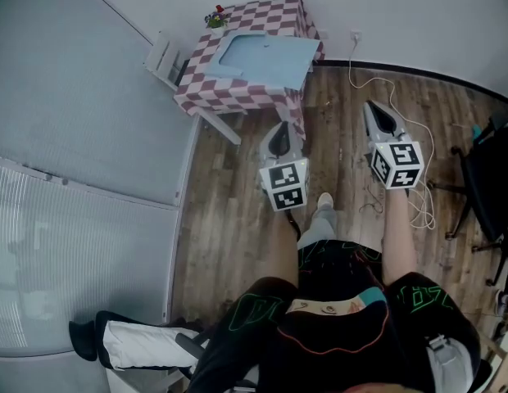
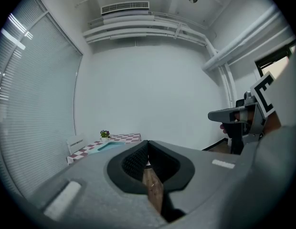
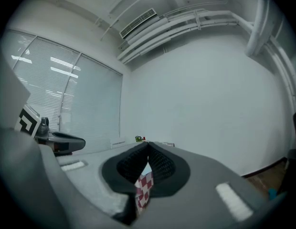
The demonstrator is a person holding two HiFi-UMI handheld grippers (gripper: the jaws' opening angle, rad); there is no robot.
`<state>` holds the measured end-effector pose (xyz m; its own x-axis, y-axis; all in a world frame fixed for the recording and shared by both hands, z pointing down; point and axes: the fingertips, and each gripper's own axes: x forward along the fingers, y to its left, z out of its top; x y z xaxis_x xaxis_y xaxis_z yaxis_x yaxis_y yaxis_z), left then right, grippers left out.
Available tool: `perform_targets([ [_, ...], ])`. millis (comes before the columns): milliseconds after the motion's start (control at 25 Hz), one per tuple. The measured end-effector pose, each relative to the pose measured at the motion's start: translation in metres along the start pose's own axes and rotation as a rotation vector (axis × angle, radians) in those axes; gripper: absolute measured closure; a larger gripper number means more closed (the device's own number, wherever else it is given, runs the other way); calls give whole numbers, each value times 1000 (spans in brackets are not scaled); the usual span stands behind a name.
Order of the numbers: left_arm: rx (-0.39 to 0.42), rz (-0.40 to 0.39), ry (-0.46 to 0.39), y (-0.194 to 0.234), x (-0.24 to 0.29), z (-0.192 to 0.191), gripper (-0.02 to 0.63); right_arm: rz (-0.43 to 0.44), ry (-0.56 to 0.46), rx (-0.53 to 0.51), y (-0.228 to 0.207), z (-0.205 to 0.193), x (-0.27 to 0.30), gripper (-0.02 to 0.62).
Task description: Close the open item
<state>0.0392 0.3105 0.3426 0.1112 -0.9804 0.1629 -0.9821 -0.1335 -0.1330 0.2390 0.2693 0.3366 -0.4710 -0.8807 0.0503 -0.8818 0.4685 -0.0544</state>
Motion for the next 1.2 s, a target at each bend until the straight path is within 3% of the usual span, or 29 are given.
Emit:
perform_targets([
  [640,-48,-85,157,-8,122,-63,597,-82,155,180,-64,-93,84,592],
  [920,-73,-113,217,5,174,-82,597,-80,204,193,-70,-109,133,592],
  [1200,-91,-144,207,14,232,-77,597,-113,211,176,-97,-99,179,592],
])
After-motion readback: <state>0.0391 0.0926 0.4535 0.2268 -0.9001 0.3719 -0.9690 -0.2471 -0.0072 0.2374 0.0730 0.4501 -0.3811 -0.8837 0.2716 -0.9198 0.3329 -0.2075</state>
